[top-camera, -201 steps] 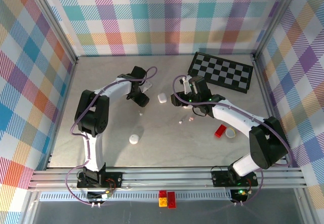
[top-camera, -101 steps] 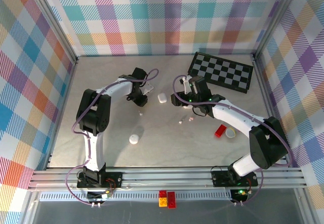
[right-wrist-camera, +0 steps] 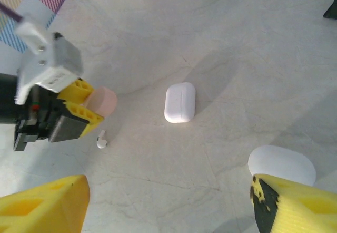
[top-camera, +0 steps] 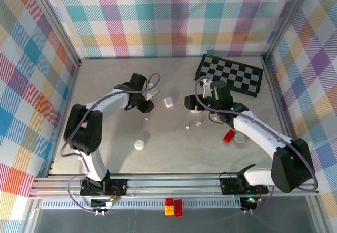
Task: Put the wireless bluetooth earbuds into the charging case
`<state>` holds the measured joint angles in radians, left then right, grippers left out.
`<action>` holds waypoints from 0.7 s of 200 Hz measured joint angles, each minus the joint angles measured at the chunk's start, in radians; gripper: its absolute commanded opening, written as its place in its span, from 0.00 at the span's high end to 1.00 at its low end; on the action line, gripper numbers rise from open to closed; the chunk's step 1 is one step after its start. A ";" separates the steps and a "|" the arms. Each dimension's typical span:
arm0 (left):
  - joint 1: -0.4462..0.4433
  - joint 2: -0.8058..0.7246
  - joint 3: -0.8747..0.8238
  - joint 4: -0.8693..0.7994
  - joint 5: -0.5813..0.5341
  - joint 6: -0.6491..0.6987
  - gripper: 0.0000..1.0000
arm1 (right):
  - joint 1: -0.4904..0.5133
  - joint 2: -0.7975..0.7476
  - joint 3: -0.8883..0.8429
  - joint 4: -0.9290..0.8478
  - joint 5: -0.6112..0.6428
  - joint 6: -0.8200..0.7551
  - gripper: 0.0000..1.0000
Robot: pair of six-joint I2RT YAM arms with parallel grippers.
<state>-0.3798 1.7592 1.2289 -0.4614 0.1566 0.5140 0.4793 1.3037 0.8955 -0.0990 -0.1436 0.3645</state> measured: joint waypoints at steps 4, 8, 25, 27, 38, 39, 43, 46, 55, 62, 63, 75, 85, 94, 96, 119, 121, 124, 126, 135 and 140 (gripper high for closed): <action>-0.003 -0.024 -0.014 0.018 0.014 0.000 0.76 | -0.005 -0.005 0.000 -0.003 -0.009 0.014 0.20; -0.005 -0.049 -0.030 0.040 0.027 0.000 0.77 | -0.010 -0.010 0.000 -0.005 -0.019 0.026 0.20; -0.020 -0.140 -0.092 0.129 0.080 0.003 0.76 | -0.031 -0.022 0.000 -0.016 -0.087 0.078 0.22; -0.021 -0.148 -0.097 0.136 0.084 0.003 0.76 | -0.032 -0.023 0.000 -0.018 -0.093 0.082 0.22; -0.035 -0.201 -0.135 0.195 0.119 0.008 0.76 | -0.043 -0.022 0.002 -0.027 -0.152 0.117 0.23; -0.036 -0.204 -0.138 0.199 0.121 0.008 0.76 | -0.043 -0.022 0.002 -0.027 -0.156 0.119 0.23; -0.042 -0.222 -0.149 0.217 0.134 0.013 0.76 | -0.045 -0.021 0.003 -0.032 -0.179 0.130 0.23; -0.045 -0.232 -0.156 0.229 0.140 0.015 0.76 | -0.047 -0.021 0.004 -0.036 -0.194 0.137 0.23; -0.057 -0.259 -0.174 0.260 0.163 0.027 0.76 | -0.050 -0.017 0.010 -0.046 -0.239 0.156 0.23; -0.068 -0.278 -0.186 0.283 0.179 0.037 0.76 | -0.053 -0.010 0.021 -0.053 -0.276 0.171 0.23; -0.070 -0.281 -0.187 0.286 0.182 0.039 0.76 | -0.053 -0.008 0.023 -0.054 -0.284 0.173 0.23; -0.088 -0.303 -0.200 0.314 0.203 0.056 0.76 | -0.053 0.008 0.047 -0.061 -0.344 0.185 0.23; -0.106 -0.319 -0.208 0.335 0.216 0.069 0.76 | -0.053 0.023 0.068 -0.062 -0.398 0.199 0.23; -0.123 -0.330 -0.210 0.346 0.225 0.081 0.76 | -0.053 0.036 0.085 -0.062 -0.441 0.207 0.23; -0.126 -0.332 -0.210 0.347 0.227 0.084 0.76 | -0.053 0.040 0.089 -0.062 -0.451 0.209 0.23; -0.167 -0.345 -0.210 0.365 0.234 0.111 0.76 | -0.041 0.077 0.123 -0.068 -0.529 0.220 0.24; -0.171 -0.345 -0.210 0.365 0.235 0.113 0.76 | -0.040 0.079 0.125 -0.068 -0.534 0.220 0.24; -0.177 -0.345 -0.210 0.364 0.236 0.117 0.76 | -0.038 0.084 0.127 -0.069 -0.542 0.220 0.24; -0.181 -0.345 -0.210 0.364 0.236 0.120 0.76 | -0.036 0.087 0.128 -0.071 -0.547 0.221 0.24; -0.196 -0.345 -0.210 0.363 0.236 0.130 0.75 | -0.030 0.100 0.130 -0.073 -0.565 0.223 0.24; -0.206 -0.345 -0.210 0.362 0.236 0.135 0.75 | -0.027 0.106 0.131 -0.076 -0.574 0.223 0.24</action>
<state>-0.5858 1.4139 1.0187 -0.0990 0.3923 0.6491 0.4526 1.4097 1.0267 -0.1753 -0.7177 0.5877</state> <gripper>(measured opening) 0.332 0.763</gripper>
